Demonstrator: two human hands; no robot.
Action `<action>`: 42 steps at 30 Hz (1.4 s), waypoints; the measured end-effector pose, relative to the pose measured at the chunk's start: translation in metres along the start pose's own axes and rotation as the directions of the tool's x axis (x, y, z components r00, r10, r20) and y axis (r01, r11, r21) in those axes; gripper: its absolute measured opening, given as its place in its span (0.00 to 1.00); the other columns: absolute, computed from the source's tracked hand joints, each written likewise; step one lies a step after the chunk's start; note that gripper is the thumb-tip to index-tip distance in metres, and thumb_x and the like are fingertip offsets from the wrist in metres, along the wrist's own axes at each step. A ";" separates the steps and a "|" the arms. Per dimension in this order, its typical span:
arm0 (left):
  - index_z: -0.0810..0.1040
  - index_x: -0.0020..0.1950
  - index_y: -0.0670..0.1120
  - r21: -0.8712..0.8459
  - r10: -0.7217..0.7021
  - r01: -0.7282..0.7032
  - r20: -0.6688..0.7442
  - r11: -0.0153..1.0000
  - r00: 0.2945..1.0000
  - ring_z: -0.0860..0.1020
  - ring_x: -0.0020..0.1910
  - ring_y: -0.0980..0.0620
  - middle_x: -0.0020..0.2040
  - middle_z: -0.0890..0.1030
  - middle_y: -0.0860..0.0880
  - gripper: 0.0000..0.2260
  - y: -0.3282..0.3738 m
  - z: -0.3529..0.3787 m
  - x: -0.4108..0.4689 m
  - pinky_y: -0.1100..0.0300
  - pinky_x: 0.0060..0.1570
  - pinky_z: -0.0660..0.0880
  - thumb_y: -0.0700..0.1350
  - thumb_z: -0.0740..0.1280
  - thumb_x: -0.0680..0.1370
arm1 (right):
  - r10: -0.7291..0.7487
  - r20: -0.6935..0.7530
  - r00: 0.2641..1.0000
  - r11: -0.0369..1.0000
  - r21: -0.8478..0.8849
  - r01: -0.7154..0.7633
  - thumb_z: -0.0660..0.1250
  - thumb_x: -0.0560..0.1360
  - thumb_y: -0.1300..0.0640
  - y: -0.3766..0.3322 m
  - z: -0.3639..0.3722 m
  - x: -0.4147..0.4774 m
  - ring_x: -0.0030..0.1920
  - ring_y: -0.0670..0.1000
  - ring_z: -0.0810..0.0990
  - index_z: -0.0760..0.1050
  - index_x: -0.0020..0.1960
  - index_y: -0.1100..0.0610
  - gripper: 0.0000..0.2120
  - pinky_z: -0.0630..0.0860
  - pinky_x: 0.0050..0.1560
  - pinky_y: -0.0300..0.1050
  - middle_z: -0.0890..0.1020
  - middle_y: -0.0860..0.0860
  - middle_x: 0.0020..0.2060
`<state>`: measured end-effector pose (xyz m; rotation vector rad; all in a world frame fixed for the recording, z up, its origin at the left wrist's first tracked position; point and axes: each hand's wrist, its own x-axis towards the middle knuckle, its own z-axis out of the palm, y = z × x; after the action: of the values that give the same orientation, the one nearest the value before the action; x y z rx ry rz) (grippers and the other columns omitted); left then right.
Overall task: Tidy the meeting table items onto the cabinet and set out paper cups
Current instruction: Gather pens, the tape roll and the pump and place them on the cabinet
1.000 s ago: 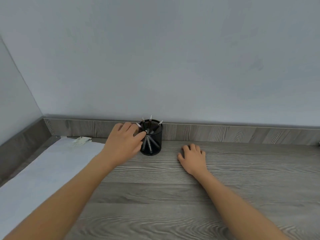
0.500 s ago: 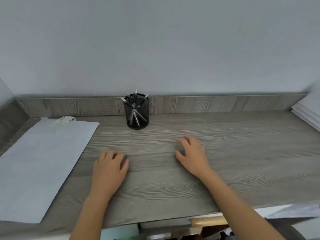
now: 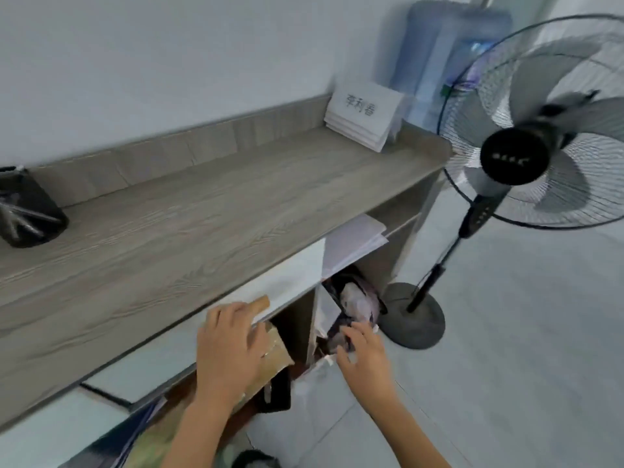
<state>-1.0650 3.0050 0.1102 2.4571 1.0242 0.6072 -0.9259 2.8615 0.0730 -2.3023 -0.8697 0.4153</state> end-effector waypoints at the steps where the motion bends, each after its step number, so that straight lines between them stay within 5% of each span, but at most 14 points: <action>1: 0.78 0.56 0.45 -0.104 0.011 -0.002 0.090 0.995 0.996 0.72 0.55 0.48 0.53 0.79 0.45 0.19 0.021 0.018 -0.009 0.52 0.53 0.71 0.53 0.56 0.73 | 0.097 -0.014 0.995 0.995 0.005 -0.097 0.56 0.73 0.50 0.026 -0.007 -0.019 0.68 0.53 0.64 0.69 0.64 0.56 0.22 0.65 0.66 0.44 0.69 0.52 0.66; 4: 0.76 0.59 0.46 -0.188 0.054 0.021 0.387 0.982 0.921 0.75 0.55 0.47 0.55 0.78 0.46 0.17 0.062 0.069 -0.041 0.52 0.55 0.73 0.53 0.59 0.76 | 0.304 -0.048 0.951 0.953 0.004 -0.304 0.55 0.73 0.48 0.087 -0.026 -0.069 0.66 0.53 0.65 0.68 0.65 0.55 0.23 0.65 0.63 0.43 0.70 0.51 0.65; 8: 0.75 0.61 0.45 -0.242 0.190 -0.025 0.693 0.970 0.696 0.76 0.55 0.52 0.56 0.78 0.49 0.13 0.102 0.120 -0.085 0.63 0.54 0.70 0.46 0.61 0.78 | 0.568 -0.134 0.812 0.823 0.107 -0.558 0.59 0.77 0.54 0.145 -0.048 -0.133 0.67 0.52 0.65 0.64 0.67 0.54 0.20 0.64 0.64 0.43 0.69 0.51 0.66; 13: 0.76 0.58 0.47 -0.271 0.306 -0.142 0.835 0.952 0.457 0.75 0.50 0.54 0.54 0.79 0.49 0.11 0.156 0.165 -0.104 0.63 0.50 0.69 0.47 0.61 0.78 | 0.755 -0.202 0.624 0.656 0.260 -0.709 0.59 0.77 0.53 0.177 -0.066 -0.202 0.68 0.51 0.63 0.63 0.68 0.53 0.20 0.64 0.65 0.43 0.66 0.51 0.68; 20: 0.74 0.43 0.50 -0.435 0.521 -0.340 0.823 0.834 0.226 0.75 0.42 0.50 0.42 0.79 0.47 0.04 0.268 0.219 -0.118 0.59 0.42 0.68 0.43 0.62 0.77 | 0.909 -0.343 0.236 0.383 0.468 -0.796 0.58 0.77 0.51 0.209 -0.101 -0.276 0.68 0.51 0.63 0.63 0.68 0.53 0.20 0.64 0.65 0.44 0.67 0.51 0.67; 25: 0.78 0.45 0.48 -0.542 0.627 -0.464 0.778 0.700 0.038 0.75 0.43 0.51 0.47 0.82 0.46 0.06 0.348 0.250 -0.135 0.61 0.42 0.68 0.45 0.61 0.77 | 0.909 -0.415 -0.023 0.252 0.594 -0.764 0.59 0.77 0.51 0.233 -0.130 -0.293 0.67 0.51 0.66 0.66 0.67 0.54 0.19 0.64 0.64 0.42 0.70 0.51 0.65; 29: 0.79 0.49 0.45 -0.612 0.671 -0.476 0.739 0.631 -0.060 0.77 0.45 0.47 0.45 0.81 0.46 0.08 0.405 0.275 -0.136 0.58 0.44 0.71 0.45 0.61 0.77 | 0.874 -0.460 -0.160 0.217 0.662 -0.717 0.60 0.77 0.52 0.246 -0.157 -0.294 0.65 0.50 0.67 0.66 0.66 0.54 0.19 0.65 0.59 0.39 0.71 0.51 0.63; 34: 0.74 0.39 0.52 -0.659 0.668 -0.468 0.723 0.589 -0.177 0.76 0.39 0.52 0.36 0.78 0.52 0.08 0.442 0.304 -0.136 0.61 0.36 0.69 0.45 0.60 0.77 | 0.845 -0.442 -0.303 0.146 0.734 -0.663 0.61 0.76 0.53 0.252 -0.159 -0.287 0.63 0.49 0.69 0.69 0.64 0.54 0.17 0.62 0.53 0.33 0.72 0.48 0.57; 42: 0.73 0.37 0.51 -0.634 0.530 -0.554 0.767 0.540 -0.362 0.75 0.38 0.50 0.36 0.78 0.50 0.08 0.446 0.339 -0.176 0.59 0.37 0.68 0.45 0.61 0.76 | 0.858 -0.245 -0.451 -0.028 0.855 -0.518 0.60 0.76 0.55 0.250 -0.121 -0.294 0.65 0.49 0.67 0.68 0.64 0.55 0.16 0.60 0.58 0.33 0.69 0.47 0.54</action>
<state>-0.7471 2.5195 0.0223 2.2382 -0.9539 -1.0186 -0.9631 2.4625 0.0185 -1.7653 1.6194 -0.1908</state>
